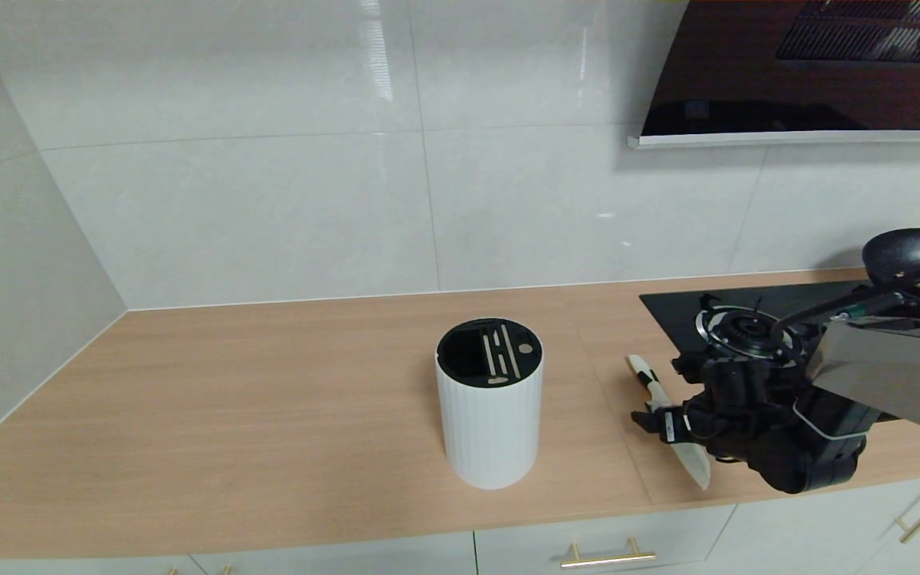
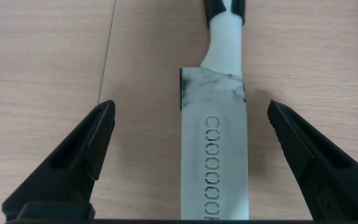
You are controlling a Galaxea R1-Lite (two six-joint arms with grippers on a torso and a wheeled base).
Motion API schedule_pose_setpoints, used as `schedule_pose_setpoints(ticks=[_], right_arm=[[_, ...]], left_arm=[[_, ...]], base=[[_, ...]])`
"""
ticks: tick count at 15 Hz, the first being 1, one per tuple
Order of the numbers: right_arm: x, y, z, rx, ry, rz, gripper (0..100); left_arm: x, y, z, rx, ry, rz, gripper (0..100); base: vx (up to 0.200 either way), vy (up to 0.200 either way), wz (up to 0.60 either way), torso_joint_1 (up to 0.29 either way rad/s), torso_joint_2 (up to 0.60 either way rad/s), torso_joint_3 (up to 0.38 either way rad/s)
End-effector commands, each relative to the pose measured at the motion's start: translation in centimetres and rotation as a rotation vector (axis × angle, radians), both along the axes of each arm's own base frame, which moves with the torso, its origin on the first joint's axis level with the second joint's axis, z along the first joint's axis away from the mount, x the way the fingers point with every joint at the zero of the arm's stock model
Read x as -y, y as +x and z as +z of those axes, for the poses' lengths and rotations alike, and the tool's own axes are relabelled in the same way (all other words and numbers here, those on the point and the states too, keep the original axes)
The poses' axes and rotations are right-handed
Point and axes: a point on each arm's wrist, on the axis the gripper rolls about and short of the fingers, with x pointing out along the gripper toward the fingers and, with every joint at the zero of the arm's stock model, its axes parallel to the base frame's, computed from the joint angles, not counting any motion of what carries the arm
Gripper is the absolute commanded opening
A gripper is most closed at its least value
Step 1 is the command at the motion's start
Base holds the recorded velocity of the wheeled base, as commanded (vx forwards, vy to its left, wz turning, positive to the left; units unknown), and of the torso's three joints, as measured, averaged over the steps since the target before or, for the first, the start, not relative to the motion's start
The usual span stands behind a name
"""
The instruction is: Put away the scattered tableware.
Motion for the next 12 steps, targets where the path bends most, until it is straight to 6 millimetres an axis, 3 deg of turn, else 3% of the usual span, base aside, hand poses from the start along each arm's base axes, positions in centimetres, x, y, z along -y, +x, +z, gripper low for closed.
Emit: schedule_pose_setpoints(ticks=[1, 12], right_arm=[[0.28, 0.14, -0.29, -0.001, -0.001, -0.005, 100], [0.52, 0.35, -0.83, 0.010, -0.042, 0.003, 100]], left_arm=[[0.00, 0.01, 0.01, -0.001, 0.000, -0.001, 100], [0.00, 0.01, 0.01, -0.001, 0.000, 0.000, 100]], base=[[0.000, 0.000, 0.00, 0.000, 0.00, 0.000], [0.000, 0.000, 0.00, 0.000, 0.00, 0.000]])
